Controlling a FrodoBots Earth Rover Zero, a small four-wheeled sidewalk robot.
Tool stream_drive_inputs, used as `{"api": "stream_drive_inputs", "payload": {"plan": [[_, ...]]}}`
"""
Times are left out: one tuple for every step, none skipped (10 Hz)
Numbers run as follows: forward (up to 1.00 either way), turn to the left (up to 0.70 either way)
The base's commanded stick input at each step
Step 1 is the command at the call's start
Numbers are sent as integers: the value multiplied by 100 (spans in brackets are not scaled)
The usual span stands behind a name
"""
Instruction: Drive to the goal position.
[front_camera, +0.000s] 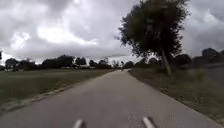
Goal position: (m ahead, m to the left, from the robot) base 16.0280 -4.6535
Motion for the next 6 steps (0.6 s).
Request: {"api": "stream_drive_inputs", "payload": {"plan": [[70,0],[70,0],[70,0],[70,-7],[70,-20],[70,-17]]}}
